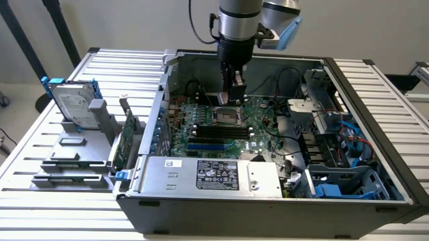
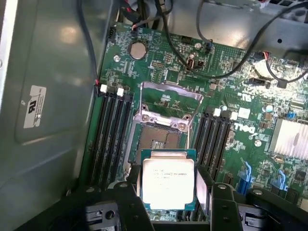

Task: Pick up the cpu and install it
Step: 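Place the cpu into insertion slot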

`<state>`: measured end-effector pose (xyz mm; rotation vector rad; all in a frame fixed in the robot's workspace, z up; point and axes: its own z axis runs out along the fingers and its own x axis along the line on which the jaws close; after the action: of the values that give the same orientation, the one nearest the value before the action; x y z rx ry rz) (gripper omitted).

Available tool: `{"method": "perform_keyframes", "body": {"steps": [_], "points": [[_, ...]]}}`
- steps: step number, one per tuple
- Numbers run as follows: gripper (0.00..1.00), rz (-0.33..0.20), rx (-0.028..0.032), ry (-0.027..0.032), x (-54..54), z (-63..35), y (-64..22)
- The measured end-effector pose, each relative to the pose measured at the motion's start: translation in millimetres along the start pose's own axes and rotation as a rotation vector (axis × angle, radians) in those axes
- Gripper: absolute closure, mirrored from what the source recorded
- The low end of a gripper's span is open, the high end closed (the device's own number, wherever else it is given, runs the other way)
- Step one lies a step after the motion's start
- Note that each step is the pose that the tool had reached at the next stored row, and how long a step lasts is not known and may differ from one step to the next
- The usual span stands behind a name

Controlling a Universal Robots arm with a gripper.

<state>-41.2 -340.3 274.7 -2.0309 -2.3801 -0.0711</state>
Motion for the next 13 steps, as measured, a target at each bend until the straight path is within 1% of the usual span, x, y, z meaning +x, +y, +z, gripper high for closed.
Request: {"method": "perform_keyframes", "body": {"steps": [6, 11, 13], "points": [[0.45, 0.103, 0.0008, -0.0020, -0.2, 4.1, -0.1], [0.45, 0.190, -0.0015, -0.0040, -0.3, 8.2, -0.2], [0.45, 0.213, -0.0023, -0.0045, -0.5, 11.2, -0.3]]}}
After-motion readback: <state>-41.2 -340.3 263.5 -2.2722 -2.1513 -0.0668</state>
